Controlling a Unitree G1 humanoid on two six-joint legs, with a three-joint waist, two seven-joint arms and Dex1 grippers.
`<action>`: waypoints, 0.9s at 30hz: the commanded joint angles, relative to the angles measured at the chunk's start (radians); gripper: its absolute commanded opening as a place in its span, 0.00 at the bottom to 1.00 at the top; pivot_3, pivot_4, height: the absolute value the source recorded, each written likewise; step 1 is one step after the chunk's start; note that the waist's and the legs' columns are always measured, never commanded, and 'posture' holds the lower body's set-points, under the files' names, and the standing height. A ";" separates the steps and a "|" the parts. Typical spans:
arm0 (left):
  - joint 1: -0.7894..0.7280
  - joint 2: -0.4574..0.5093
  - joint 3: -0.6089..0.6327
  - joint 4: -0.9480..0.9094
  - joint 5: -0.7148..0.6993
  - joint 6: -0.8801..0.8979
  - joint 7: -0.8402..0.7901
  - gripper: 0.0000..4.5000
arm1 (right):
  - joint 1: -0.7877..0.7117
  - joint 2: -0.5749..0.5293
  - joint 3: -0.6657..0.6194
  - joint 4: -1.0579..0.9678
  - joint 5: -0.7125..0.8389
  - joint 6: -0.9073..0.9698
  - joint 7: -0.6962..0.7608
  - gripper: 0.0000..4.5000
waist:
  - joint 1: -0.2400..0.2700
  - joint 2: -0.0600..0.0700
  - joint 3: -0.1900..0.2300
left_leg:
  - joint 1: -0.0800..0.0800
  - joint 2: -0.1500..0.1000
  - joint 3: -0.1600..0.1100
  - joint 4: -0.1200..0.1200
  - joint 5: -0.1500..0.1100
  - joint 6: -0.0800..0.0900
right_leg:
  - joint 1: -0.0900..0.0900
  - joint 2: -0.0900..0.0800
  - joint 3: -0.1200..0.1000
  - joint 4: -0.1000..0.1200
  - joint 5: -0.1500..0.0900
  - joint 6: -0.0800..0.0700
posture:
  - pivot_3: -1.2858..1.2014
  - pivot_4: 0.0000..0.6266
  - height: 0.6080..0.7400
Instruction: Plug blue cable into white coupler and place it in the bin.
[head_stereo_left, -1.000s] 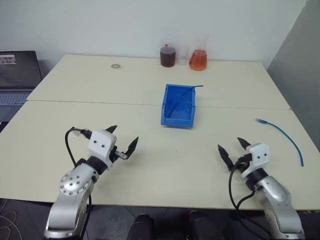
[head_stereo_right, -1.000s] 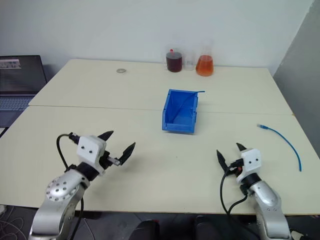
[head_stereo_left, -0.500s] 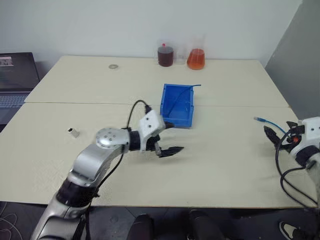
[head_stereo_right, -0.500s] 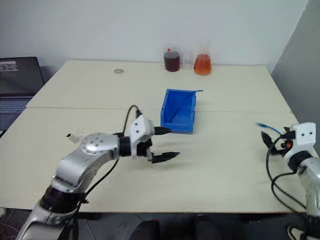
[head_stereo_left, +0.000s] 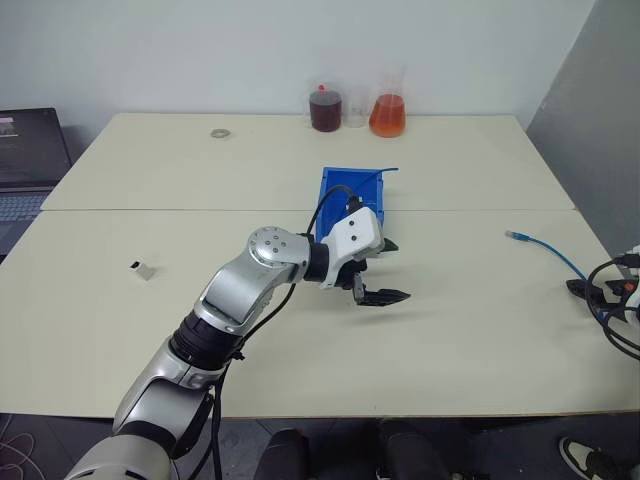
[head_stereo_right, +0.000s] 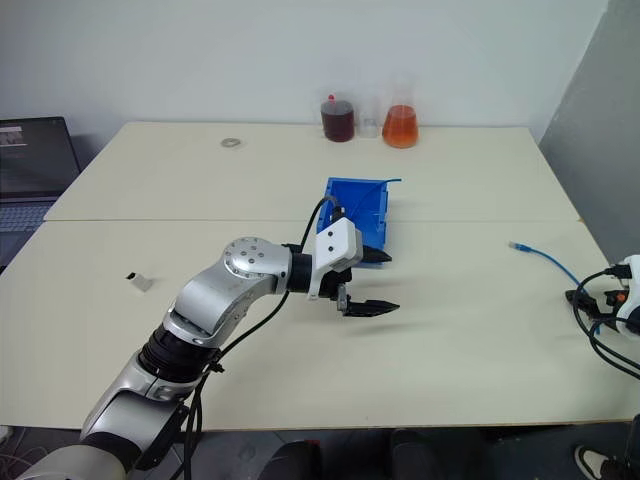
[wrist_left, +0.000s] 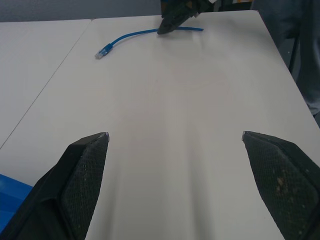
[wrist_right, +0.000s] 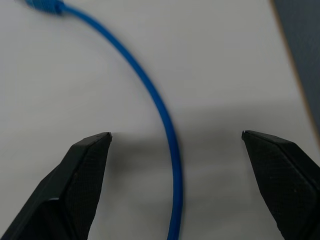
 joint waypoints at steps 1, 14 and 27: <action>-0.018 0.005 0.001 -0.020 0.009 -0.015 -0.017 1.00 | -0.022 -0.009 0.034 0.072 -0.034 -0.012 0.078 0.95 | 0.000 -0.001 0.000 | 0.000 0.000 0.001 0.000 0.000 0.000 | 0.000 0.000 0.000 0.000 0.000 0.001 | 0.52 0.24 1.00; -0.002 0.013 0.003 -0.029 0.027 -0.020 -0.026 1.00 | -0.026 0.009 -0.002 0.078 0.004 0.115 0.182 0.28 | -0.003 -0.002 0.000 | 0.001 0.001 0.004 0.001 0.000 0.000 | 0.000 0.000 0.003 0.000 0.002 0.003 | 0.52 0.24 1.00; 0.030 0.030 0.019 -0.034 0.035 -0.027 -0.035 1.00 | 0.138 -0.024 -0.050 -0.251 0.099 0.224 0.279 0.02 | -0.003 -0.001 0.000 | 0.001 0.001 0.004 0.001 0.000 0.000 | 0.000 0.000 0.003 0.001 0.002 0.003 | 0.52 0.24 1.00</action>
